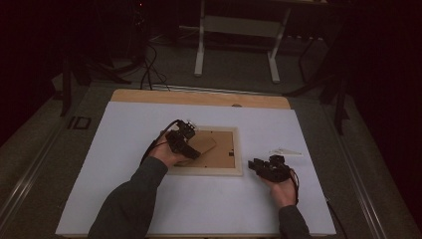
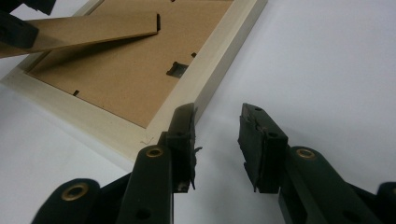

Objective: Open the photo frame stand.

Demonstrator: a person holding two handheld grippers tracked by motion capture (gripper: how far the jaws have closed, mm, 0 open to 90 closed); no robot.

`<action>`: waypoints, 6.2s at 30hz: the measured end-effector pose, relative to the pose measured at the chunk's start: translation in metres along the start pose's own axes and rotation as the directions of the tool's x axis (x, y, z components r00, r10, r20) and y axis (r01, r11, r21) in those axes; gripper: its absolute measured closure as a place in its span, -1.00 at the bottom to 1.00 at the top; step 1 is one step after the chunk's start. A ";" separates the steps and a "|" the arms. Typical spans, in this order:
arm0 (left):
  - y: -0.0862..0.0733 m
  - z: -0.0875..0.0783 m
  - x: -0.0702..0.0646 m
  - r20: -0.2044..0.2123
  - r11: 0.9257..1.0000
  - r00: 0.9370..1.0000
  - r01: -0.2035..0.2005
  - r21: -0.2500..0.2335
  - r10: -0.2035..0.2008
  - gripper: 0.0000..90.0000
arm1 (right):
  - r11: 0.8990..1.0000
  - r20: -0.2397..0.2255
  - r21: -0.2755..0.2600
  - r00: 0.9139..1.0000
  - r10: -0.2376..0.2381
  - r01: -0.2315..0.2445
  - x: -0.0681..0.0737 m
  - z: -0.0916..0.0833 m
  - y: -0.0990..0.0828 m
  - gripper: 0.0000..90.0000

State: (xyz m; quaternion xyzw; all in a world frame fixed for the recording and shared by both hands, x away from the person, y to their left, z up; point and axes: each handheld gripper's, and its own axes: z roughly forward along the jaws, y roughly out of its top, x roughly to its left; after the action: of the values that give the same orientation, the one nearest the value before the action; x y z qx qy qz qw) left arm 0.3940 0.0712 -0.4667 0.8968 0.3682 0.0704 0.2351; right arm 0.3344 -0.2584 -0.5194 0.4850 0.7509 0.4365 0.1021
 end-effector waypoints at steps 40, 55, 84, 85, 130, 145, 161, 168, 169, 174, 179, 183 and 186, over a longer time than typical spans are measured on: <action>0.003 0.028 0.009 0.075 0.994 0.997 0.016 0.105 -0.024 -0.20 | 1.000 -0.001 0.004 1.000 -0.002 0.002 0.001 0.001 -0.001 0.44; 0.004 0.021 -0.001 0.003 0.998 1.000 -0.027 0.052 0.027 -0.19 | 1.000 0.000 0.002 1.000 0.003 -0.003 0.000 0.001 -0.001 0.44; -0.004 0.016 -0.022 -0.144 0.992 0.982 -0.126 0.003 0.125 -0.19 | 1.000 0.008 -0.028 1.000 -0.007 0.007 0.003 -0.009 0.007 0.43; -0.004 0.015 -0.024 -0.153 0.991 0.979 -0.133 0.001 0.132 -0.19 | 1.000 0.010 -0.027 1.000 -0.010 0.010 0.003 -0.009 0.008 0.43; -0.030 0.009 -0.051 -0.334 0.965 0.924 -0.238 -0.112 0.189 -0.19 | 0.987 0.046 0.053 0.987 -0.156 0.154 0.008 0.020 0.078 0.42; -0.036 0.008 -0.056 -0.375 0.945 0.899 -0.295 -0.143 0.224 -0.19 | 0.985 0.012 0.096 0.989 -0.146 0.144 0.007 0.038 0.090 0.27; -0.041 0.007 -0.063 -0.434 0.921 0.864 -0.354 -0.161 0.256 -0.19 | 0.979 -0.072 0.184 0.995 -0.071 0.083 -0.001 0.053 0.099 0.18; -0.042 0.007 -0.064 -0.445 0.913 0.856 -0.371 -0.170 0.265 -0.19 | 0.975 -0.089 0.212 0.995 -0.054 0.071 -0.005 0.057 0.101 0.19; -0.042 0.007 -0.065 -0.447 0.912 0.854 -0.373 -0.169 0.267 -0.19 | 0.974 -0.096 0.218 0.994 -0.045 0.065 -0.006 0.058 0.101 0.19; -0.044 0.007 -0.066 -0.458 0.904 0.846 -0.388 -0.181 0.272 -0.19 | 0.973 -0.140 0.229 0.990 0.005 0.027 -0.013 0.059 0.102 0.19; -0.046 0.006 -0.067 -0.475 0.891 0.832 -0.413 -0.187 0.286 -0.19 | 0.968 -0.155 0.252 0.988 0.023 0.017 -0.015 0.061 0.103 0.19; -0.046 0.006 -0.067 -0.471 0.892 0.834 -0.411 -0.188 0.285 -0.19 | 0.964 -0.167 0.265 0.985 0.032 0.014 -0.015 0.064 0.103 0.18; -0.047 0.006 -0.066 -0.467 0.894 0.838 -0.407 -0.188 0.283 -0.19 | 0.965 -0.166 0.261 0.985 0.046 -0.001 -0.016 0.062 0.103 0.23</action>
State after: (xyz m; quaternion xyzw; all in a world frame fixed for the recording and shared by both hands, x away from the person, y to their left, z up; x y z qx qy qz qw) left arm 0.3192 0.0523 -0.4910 0.8685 0.2276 0.3583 0.2562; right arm 0.4436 -0.2214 -0.4831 0.4638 0.8019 0.3753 -0.0322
